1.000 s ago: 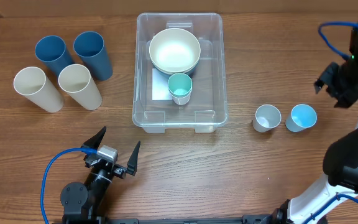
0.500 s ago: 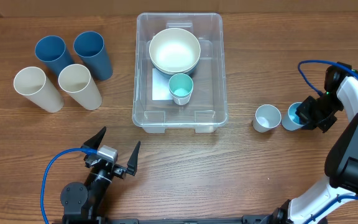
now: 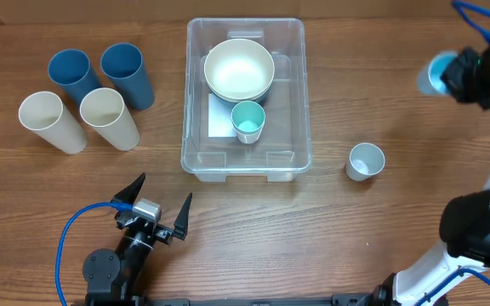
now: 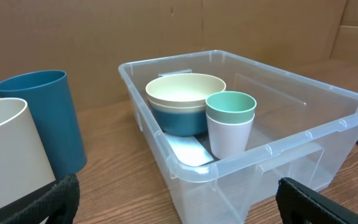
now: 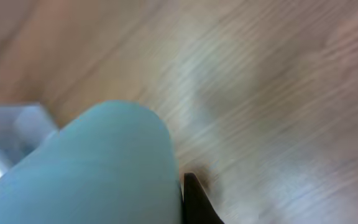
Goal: Pack container
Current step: 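Stack the light-blue cup into the mint cup and release, then grasp the grey cup with the right gripper and lift it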
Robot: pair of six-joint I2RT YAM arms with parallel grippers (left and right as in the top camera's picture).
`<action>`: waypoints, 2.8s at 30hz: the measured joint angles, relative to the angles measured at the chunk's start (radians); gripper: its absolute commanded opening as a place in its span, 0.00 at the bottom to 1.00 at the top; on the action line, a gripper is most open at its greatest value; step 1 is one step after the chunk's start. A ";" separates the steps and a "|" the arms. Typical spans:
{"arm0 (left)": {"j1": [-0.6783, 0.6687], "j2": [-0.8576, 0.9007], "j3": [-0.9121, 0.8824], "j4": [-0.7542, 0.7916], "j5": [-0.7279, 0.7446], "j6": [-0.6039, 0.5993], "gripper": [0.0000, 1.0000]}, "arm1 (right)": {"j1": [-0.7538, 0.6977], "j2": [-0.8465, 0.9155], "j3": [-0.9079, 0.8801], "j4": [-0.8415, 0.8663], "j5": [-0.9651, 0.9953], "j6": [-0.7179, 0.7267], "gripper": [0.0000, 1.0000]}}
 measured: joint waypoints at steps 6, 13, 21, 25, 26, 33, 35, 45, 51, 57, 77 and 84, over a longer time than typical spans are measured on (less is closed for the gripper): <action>0.000 0.000 0.000 0.000 0.000 0.000 1.00 | 0.447 0.000 0.160 -0.073 -0.004 -0.053 0.04; 0.000 0.000 0.000 0.000 0.000 0.000 1.00 | 0.739 0.060 0.160 -0.047 0.066 -0.065 0.04; 0.000 0.000 0.000 0.000 0.000 0.000 1.00 | 0.780 0.225 0.159 -0.046 0.058 -0.068 0.04; 0.000 0.000 0.000 0.000 0.000 0.000 1.00 | 0.796 0.230 0.045 0.039 0.052 -0.068 0.04; 0.000 0.000 0.000 0.000 0.000 0.000 1.00 | 0.797 0.232 0.012 0.047 0.050 -0.068 0.04; 0.000 0.000 0.000 0.000 0.000 0.000 1.00 | 0.797 0.237 -0.131 0.160 0.035 -0.069 0.78; 0.000 0.000 0.000 0.000 0.000 0.000 1.00 | 0.797 0.237 -0.131 0.173 0.032 -0.080 1.00; 0.000 0.000 0.000 0.000 0.000 0.000 1.00 | 0.786 0.249 0.228 -0.154 0.029 -0.122 1.00; 0.000 0.000 0.000 0.000 0.000 0.000 1.00 | 0.530 0.172 0.332 -0.197 -0.002 -0.106 0.16; 0.000 0.000 0.000 0.000 0.000 0.000 1.00 | 0.247 0.135 0.150 -0.192 -0.003 -0.065 0.06; 0.000 0.000 0.000 0.000 0.000 0.000 1.00 | 0.162 0.111 -0.562 0.037 -0.032 -0.138 0.08; 0.000 0.000 0.000 0.000 0.000 0.000 1.00 | 0.161 0.091 -0.637 0.163 -0.050 -0.146 0.04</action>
